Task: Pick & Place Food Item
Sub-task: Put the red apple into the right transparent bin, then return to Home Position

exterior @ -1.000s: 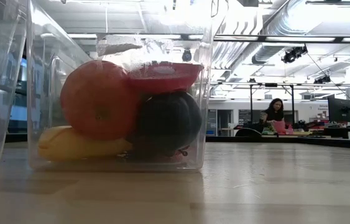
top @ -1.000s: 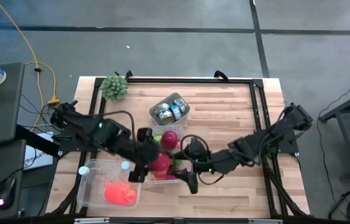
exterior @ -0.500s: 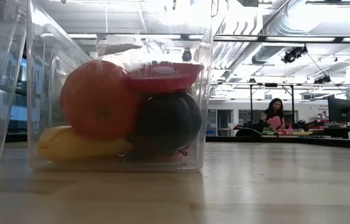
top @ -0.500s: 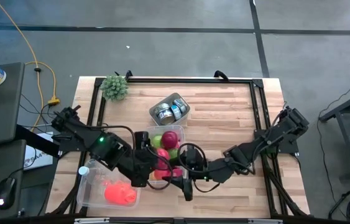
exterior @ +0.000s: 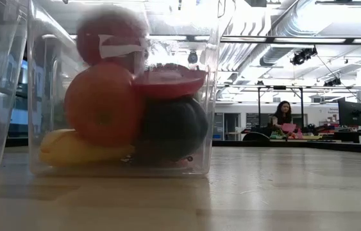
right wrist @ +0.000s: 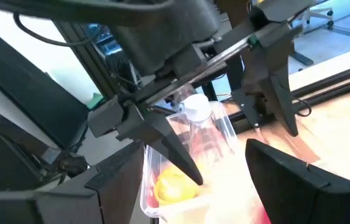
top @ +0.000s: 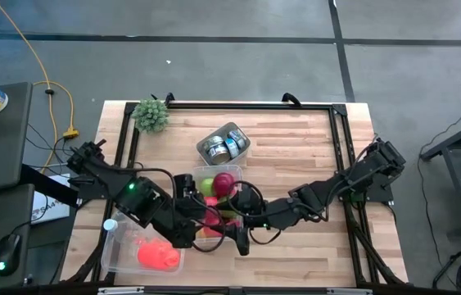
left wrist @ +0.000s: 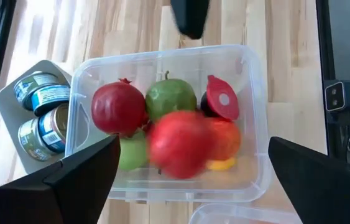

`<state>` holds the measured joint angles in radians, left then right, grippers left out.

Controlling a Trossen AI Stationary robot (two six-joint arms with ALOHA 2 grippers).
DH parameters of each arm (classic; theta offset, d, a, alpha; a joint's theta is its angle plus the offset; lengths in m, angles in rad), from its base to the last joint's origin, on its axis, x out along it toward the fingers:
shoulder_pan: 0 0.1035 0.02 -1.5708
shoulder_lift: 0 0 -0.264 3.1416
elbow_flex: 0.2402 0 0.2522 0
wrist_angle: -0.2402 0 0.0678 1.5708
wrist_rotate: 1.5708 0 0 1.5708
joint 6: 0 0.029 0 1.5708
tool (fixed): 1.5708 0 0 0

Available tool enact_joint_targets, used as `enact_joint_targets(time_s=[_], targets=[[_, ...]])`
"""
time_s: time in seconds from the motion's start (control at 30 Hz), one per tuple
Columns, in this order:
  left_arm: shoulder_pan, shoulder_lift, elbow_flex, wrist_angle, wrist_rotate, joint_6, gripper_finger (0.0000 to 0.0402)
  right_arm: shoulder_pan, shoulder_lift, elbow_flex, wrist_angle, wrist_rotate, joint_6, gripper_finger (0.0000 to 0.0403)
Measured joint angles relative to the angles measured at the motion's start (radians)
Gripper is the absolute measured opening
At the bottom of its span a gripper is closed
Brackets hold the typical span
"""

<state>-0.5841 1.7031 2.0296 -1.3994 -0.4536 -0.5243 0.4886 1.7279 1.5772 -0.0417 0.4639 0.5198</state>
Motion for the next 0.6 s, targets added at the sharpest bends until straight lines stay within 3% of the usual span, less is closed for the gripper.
enact_joint_targets(time_s=[0.37, 0.6], targets=[[-0.008, -0.005, 0.0, -0.097, -0.032, 0.097, 0.0399, 0.0, -0.027, 0.0, -0.042, -0.01, 0.008, 0.027], [-0.033, -0.083, 0.0, -0.171, -0.051, 0.038, 0.0399, 0.014, -0.11, 0.0, -0.225, 0.013, 0.125, 0.027]])
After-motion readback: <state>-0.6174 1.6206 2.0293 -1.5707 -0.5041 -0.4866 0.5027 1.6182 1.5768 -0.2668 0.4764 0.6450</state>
